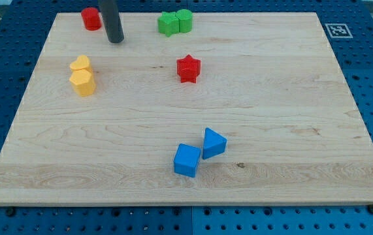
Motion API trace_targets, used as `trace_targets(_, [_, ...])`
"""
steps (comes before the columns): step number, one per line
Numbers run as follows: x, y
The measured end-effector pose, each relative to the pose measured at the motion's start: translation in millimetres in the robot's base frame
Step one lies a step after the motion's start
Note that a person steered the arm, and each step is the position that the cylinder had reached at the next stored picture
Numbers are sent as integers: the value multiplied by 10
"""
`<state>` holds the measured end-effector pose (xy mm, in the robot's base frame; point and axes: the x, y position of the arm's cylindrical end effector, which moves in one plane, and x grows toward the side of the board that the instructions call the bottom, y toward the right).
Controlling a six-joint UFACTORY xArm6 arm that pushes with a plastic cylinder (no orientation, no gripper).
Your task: Move your arm towards the green star
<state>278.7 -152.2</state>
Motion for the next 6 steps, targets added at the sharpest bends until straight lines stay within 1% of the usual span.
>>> trace_targets(1, [-95, 103])
trace_targets(2, [-309, 283])
trace_targets(5, [-857, 479])
trace_targets(6, [-867, 683])
